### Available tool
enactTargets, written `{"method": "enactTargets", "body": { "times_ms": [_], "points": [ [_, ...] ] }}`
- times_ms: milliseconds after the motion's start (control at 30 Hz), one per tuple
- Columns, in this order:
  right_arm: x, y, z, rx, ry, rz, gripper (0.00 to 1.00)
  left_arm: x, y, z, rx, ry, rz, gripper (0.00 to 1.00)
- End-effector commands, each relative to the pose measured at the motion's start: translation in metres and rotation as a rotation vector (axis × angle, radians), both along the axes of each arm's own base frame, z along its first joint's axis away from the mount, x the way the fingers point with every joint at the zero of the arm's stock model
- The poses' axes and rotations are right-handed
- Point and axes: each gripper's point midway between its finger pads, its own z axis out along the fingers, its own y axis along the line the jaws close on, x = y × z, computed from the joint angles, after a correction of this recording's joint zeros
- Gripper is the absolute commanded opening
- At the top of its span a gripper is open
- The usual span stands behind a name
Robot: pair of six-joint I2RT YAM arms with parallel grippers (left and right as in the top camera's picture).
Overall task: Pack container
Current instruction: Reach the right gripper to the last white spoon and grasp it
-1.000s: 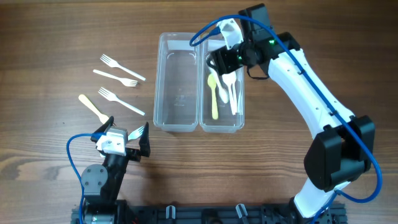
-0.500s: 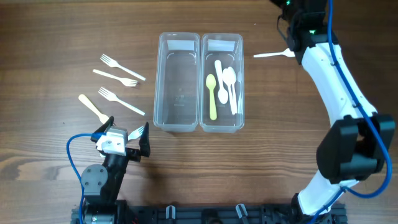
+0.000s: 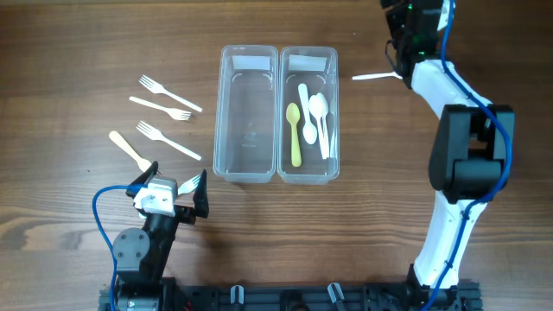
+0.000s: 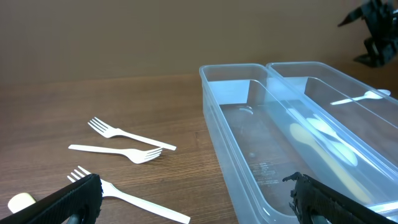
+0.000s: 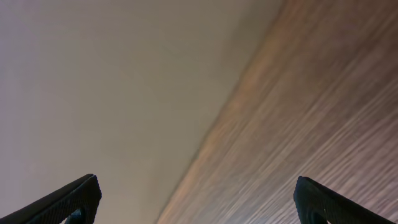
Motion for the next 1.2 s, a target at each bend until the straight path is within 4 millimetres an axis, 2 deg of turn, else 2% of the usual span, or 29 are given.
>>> {"method": "enactTargets", "body": {
  "times_ms": [0,133,167,433,600,900,967,1067,1167],
  "points": [
    [0.002,0.012,-0.034,0.086,0.045,0.039,1.00,0.000,-0.001,-0.003,0.015,0.002,-0.004,1.00],
    [0.000,0.028,-0.068,0.130,0.096,0.119,1.00,0.000,-0.001,-0.003,0.015,0.002,-0.004,1.00],
    [-0.001,0.029,-0.070,0.128,0.100,0.128,1.00,0.000,-0.001,-0.003,0.015,0.002,-0.004,1.00],
    [0.000,0.027,-0.069,0.124,0.095,0.128,1.00,0.000,-0.001,-0.003,0.015,0.002,-0.004,1.00],
    [0.004,0.028,-0.062,0.118,0.061,0.132,1.00,0.000,-0.001,-0.003,0.015,0.002,-0.004,1.00],
    [-0.008,0.026,-0.083,0.127,0.159,0.113,1.00,0.000,-0.001,-0.003,0.015,0.002,-0.004,1.00],
    [-0.014,0.034,-0.088,0.202,0.192,0.120,1.00,0.000,-0.001,-0.003,0.015,0.001,-0.004,1.00],
    [-0.015,0.046,-0.085,0.336,0.199,0.125,1.00,0.000,-0.001,-0.003,0.015,0.002,-0.004,1.00],
    [-0.019,0.046,-0.082,0.361,0.219,0.102,1.00,0.000,-0.001,-0.003,0.015,0.002,-0.004,1.00]
  ]
}}
